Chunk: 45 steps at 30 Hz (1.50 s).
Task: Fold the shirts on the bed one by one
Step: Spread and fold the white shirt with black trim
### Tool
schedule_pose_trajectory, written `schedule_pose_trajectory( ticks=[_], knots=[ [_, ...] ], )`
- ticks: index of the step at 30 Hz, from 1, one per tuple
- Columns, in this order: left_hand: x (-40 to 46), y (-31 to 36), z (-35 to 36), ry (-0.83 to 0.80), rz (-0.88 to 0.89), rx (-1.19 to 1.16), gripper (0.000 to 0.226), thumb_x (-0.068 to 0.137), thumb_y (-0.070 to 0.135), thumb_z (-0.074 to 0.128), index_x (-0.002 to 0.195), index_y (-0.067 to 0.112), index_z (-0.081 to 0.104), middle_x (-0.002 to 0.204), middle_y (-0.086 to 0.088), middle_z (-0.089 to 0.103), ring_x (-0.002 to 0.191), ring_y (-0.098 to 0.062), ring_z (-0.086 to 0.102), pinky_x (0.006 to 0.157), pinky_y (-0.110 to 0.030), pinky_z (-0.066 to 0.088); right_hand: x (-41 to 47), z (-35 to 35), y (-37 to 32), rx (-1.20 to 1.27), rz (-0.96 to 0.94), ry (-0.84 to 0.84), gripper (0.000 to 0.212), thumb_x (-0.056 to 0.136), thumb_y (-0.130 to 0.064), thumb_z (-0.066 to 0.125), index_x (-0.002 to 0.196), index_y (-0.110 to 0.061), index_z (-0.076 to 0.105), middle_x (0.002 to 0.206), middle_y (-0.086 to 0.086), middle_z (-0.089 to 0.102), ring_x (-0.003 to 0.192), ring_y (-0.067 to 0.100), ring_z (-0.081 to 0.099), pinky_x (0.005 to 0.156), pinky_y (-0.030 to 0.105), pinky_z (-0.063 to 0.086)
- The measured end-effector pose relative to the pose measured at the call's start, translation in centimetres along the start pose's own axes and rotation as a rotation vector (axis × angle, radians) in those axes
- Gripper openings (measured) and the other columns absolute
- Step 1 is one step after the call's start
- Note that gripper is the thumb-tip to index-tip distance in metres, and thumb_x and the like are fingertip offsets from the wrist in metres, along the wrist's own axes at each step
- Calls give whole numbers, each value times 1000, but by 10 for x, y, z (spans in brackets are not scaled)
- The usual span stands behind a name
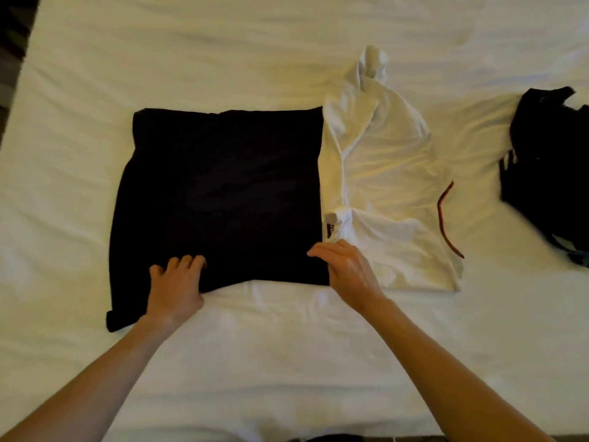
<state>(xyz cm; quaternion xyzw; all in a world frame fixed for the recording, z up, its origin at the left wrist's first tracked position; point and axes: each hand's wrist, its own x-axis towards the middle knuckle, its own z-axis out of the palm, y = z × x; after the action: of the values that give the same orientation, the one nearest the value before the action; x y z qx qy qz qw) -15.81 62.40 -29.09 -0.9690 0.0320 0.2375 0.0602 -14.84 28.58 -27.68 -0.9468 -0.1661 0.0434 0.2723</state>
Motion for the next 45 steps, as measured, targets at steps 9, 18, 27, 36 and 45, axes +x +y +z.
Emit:
schedule_pose_trajectory(
  ticks=[9,18,27,36,45],
  knots=[
    [-24,-46,-2,10,121,-82,67,70,39,82,125,17,52,122,-8,47,99,-33,59,70,-44,51,55,16,-4,-135,240,-494,38,96,-19,60,134,-22,56,130,3,59,113,28,60,90,42,51],
    [-36,-94,-2,43,12,-369,39,71,-1,76,109,5,70,103,-12,61,102,-38,59,79,-45,41,27,5,-10,76,253,-44,19,98,-9,53,111,-14,66,93,7,73,78,31,66,65,40,52],
    [13,-155,-60,-102,-293,-1340,38,76,-2,78,111,3,67,104,-10,69,98,-26,64,87,-38,51,53,-4,-10,91,182,197,19,85,-15,62,98,-11,76,81,5,74,65,25,68,60,27,50],
    [13,-125,-12,239,-477,-999,35,96,33,64,90,-1,68,81,-18,67,78,-34,61,64,-36,39,-5,40,-24,-172,98,31,63,69,-20,67,130,-14,57,135,8,50,120,31,51,99,43,40],
    [7,-135,-14,303,-345,-831,30,102,24,54,87,-1,63,65,-13,56,64,-33,52,53,-27,34,-38,43,2,-356,107,11,65,75,17,68,136,-4,58,143,13,55,136,39,46,106,62,40]
  ],
)
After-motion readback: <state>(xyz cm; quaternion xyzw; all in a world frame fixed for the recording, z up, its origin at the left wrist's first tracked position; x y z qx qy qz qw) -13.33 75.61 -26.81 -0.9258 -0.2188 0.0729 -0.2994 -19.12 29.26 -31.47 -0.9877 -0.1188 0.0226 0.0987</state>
